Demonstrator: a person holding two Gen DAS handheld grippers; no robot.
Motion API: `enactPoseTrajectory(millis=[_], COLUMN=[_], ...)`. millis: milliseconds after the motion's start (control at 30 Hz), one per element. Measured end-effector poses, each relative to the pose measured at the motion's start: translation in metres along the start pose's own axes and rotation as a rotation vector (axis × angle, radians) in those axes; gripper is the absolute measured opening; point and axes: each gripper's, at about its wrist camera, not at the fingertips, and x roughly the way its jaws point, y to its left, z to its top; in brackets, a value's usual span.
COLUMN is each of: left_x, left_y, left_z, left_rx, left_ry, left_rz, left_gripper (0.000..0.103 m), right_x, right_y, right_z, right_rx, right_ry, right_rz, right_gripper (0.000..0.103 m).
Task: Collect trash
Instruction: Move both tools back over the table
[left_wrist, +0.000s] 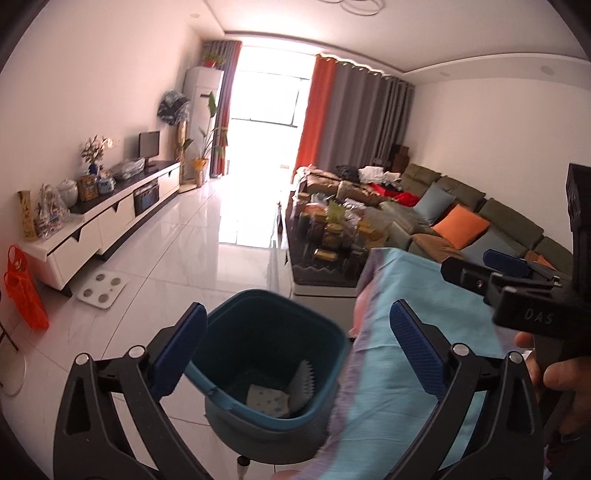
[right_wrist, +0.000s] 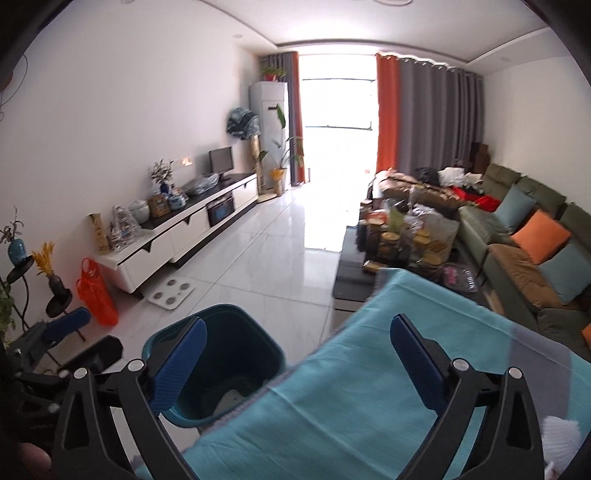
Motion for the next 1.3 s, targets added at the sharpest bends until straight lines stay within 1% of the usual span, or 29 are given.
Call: enactPoseTrajectory(millis=[267,400,500,633,733,833,933,1033,1100,1167,1300], left_x=[-0.038,-0.057,-0.066,-0.075,-0.08,-0.084,-0.081,-0.083,-0.084,-0.087,-0.082], left_y=[-0.054,-0.086,-0.102,-0.123,-0.143,-0.163,-0.177,-0.193,-0.203,-0.209,-0.223], left_z=[0.002,-0.001,-0.001,-0.006,-0.011,-0.018,-0.025,-0.033,-0.037,-0.04,-0.044], left_rx=[0.051,0.089,0.105,0.112,0.146,0.17,0.196,0.223,0.251,0.251,0.259], left_ry=[-0.045,-0.054,-0.08,-0.091,-0.091,-0.072,-0.048,-0.03,-0.047,-0.057,-0.058], left_rz=[-0.081,-0.151,-0.177,-0.226,-0.262,-0.309,-0.344,-0.392,-0.399,-0.418,-0.45], left_gripper=[0.097,0.097,0.097,0.097,0.097,0.097,0.097,0.097,0.097,0.097,0.097], right_x=[-0.053,-0.087,-0.118,-0.151,-0.172,-0.196,-0.22,-0.239,-0.249,-0.258,-0.268], right_y=[-0.025,-0.035,-0.043,-0.054,-0.06,-0.065,-0.075,-0.085,-0.09,-0.096,-0.112], right_z=[-0.018,-0.036,-0.052,-0.07,-0.082,-0.097,-0.115,-0.128,-0.136,-0.144,-0.157], right_rx=[0.002,0.012,0.031,0.054,0.068,0.081,0.128,0.17,0.194,0.214,0.271], right_ry=[-0.088,-0.142,-0.193,-0.248,-0.275,-0.312,-0.348,-0.365,-0.378,-0.382,-0.363], right_rz=[-0.103,-0.162,-0.206,-0.264,-0.306,-0.375,-0.427,-0.466,-0.504,-0.545,-0.607], right_gripper=[0.096,0.096,0.096,0.096,0.096,0.096,0.096,0.096,0.096,0.096,0.096])
